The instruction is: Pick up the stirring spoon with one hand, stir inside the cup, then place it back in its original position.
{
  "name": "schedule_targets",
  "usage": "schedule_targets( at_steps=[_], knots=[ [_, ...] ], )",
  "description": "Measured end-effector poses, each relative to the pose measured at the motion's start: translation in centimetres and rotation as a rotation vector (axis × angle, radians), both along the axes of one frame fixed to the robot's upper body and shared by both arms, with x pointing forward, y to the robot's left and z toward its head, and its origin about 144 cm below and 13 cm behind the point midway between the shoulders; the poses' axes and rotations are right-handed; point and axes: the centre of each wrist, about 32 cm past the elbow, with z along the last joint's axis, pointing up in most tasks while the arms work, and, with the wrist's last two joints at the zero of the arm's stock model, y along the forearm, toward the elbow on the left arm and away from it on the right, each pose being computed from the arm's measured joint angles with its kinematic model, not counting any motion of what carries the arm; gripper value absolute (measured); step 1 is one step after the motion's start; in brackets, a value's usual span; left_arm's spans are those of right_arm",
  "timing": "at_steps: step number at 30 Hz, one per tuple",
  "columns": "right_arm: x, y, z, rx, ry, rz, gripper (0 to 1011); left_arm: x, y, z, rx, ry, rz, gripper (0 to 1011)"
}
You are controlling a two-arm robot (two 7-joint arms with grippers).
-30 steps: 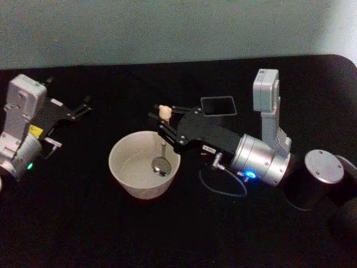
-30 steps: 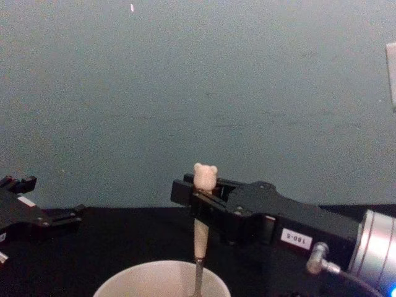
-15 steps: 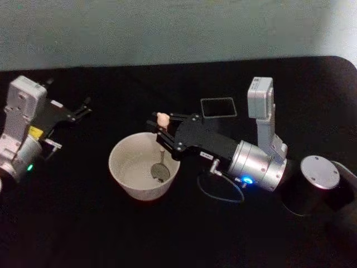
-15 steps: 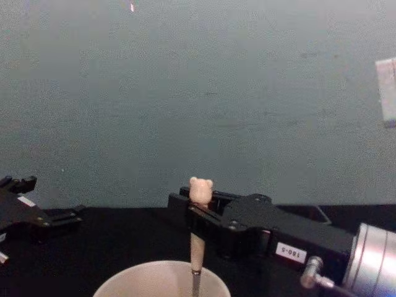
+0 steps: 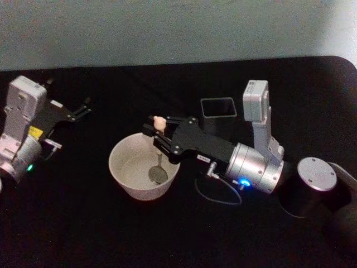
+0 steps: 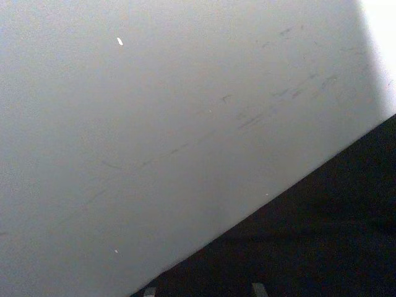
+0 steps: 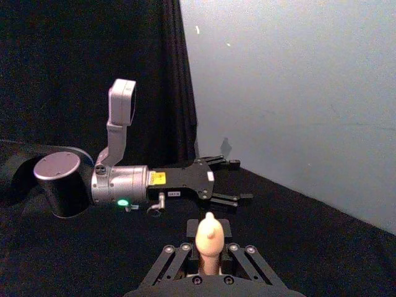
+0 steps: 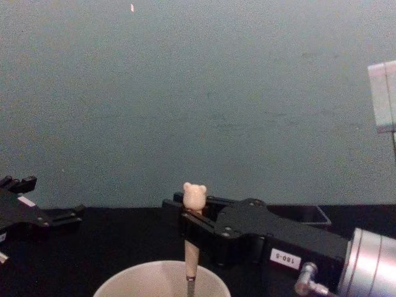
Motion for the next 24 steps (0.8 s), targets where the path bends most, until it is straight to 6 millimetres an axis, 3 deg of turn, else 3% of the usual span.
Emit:
schedule_targets(
  at_steps=[24],
  knots=[
    [0.0,1.2,-0.2,-0.012,0.012,0.029,187,0.0,0.0,0.0,0.0,0.0,0.0,1001]
  ],
)
